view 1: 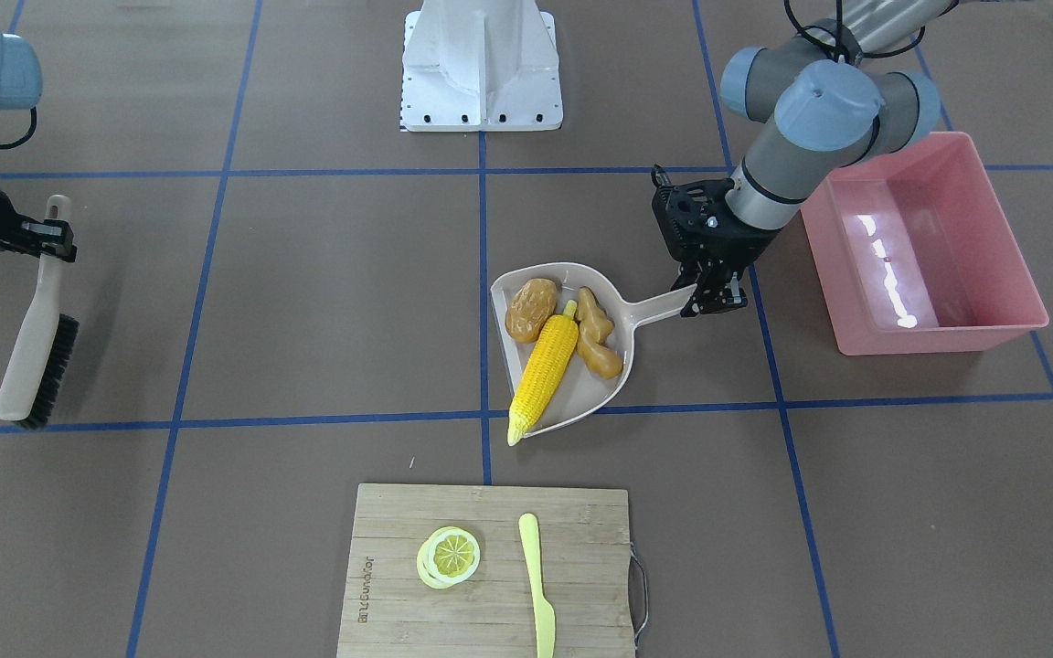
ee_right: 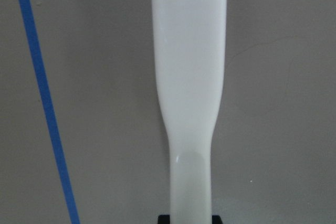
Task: Sweep and dump trash into bin
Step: 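Lower the brush onto the table with the right gripper and release it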
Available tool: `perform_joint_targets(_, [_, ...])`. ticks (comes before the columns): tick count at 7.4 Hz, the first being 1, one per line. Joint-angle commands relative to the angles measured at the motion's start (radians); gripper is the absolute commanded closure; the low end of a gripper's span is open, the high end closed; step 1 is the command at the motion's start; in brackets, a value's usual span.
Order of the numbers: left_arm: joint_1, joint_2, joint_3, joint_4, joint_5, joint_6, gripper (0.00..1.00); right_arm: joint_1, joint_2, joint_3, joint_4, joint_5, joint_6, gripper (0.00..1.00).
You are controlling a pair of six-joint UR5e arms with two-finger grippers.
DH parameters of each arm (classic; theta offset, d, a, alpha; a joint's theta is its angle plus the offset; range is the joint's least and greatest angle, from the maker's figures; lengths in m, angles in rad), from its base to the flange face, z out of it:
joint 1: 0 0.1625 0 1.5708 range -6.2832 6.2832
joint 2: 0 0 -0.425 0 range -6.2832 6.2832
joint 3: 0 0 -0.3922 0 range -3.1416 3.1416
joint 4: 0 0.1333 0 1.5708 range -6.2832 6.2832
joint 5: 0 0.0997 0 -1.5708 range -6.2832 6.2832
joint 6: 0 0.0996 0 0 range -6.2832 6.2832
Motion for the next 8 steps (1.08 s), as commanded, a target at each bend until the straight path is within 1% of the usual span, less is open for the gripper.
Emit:
perform_joint_targets(1, [0.0, 0.002, -0.008, -0.009, 0.0, -0.015, 0.83, -0.014, -0.006, 0.002, 0.005, 0.025, -0.005, 1.0])
perform_joint_targets(3, [0.002, 0.008, -0.025, -0.01, 0.0, -0.018, 0.95, -0.023, -0.011, -0.025, 0.06, 0.027, -0.006, 1.0])
perform_joint_targets(4, [0.0, 0.011, -0.03, -0.012, 0.001, -0.018, 0.94, -0.026, -0.02, -0.025, 0.065, 0.028, -0.005, 1.0])
perform_joint_targets(5, [0.002, 0.013, -0.03, -0.012, 0.003, -0.017, 0.85, -0.033, -0.02, -0.025, 0.065, 0.027, -0.005, 1.0])
perform_joint_targets(6, [0.003, 0.013, -0.03, -0.01, 0.001, -0.02, 0.84, -0.042, -0.02, -0.027, 0.063, 0.028, -0.003, 1.0])
perform_joint_targets(8, [0.003, 0.019, -0.042, -0.01, 0.001, -0.034, 0.92, -0.049, -0.022, -0.03, 0.063, 0.027, 0.0, 1.0])
